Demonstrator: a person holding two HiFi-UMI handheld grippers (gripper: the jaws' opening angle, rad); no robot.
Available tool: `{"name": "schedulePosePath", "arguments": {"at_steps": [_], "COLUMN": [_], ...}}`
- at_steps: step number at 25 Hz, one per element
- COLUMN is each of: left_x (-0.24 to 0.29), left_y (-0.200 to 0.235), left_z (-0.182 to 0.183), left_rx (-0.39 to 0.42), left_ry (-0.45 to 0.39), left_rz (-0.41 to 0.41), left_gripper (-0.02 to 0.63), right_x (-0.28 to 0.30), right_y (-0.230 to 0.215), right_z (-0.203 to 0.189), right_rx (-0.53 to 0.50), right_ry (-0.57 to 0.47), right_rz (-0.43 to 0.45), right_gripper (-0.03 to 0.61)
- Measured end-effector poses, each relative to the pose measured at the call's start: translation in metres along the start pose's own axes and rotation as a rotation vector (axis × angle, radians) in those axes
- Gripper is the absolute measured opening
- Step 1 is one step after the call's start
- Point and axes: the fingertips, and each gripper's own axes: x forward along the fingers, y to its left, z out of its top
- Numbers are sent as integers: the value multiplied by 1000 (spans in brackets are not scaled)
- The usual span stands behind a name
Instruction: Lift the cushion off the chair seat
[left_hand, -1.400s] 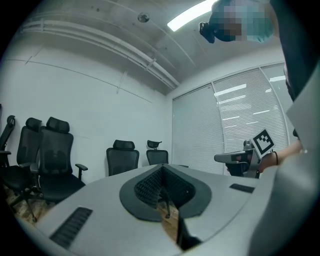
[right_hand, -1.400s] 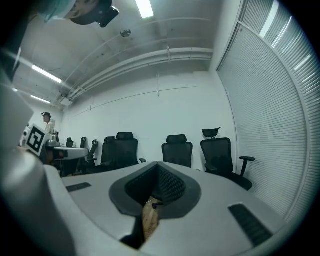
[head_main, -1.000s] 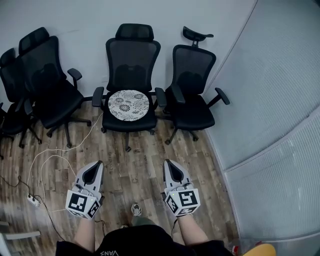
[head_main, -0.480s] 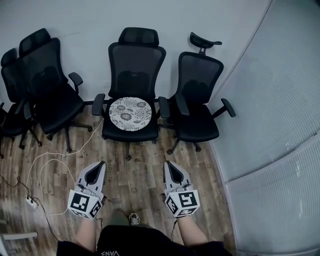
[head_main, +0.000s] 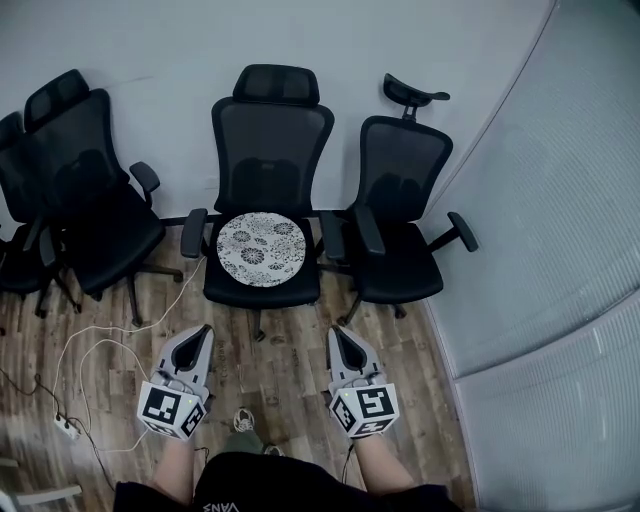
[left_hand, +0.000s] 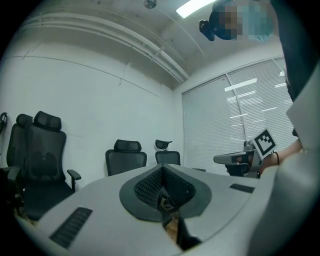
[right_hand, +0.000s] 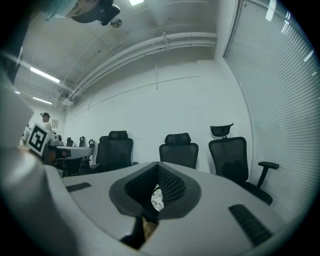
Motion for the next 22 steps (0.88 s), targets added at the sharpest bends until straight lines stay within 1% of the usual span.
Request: {"name": "schedulePosePath", "arguments": {"at_steps": [4,8,13,18,22], "left_x": [27,47,70,87,105], "left_y": [33,63,82,104,114], "left_z": [11,12,10,6,3], "left_rx": [17,10,18,2,-2], "left_ry": [-14,-13,-9,7,23], "left_rz": [-23,-32,-74,-73,-73], "left_gripper": [11,11,11,11,11], "right_x": [36,68,97,123,141], "right_y": [-2,1,-2,0,-9], "right_z": [7,9,10,9,9], "right_rx": [14,2,3,5,7], "right_ry": [-4,-10,-12,-1,5], "right_rz": [-29,-42,-64,-63,-64], "right_gripper": [14,14,14,14,14]}}
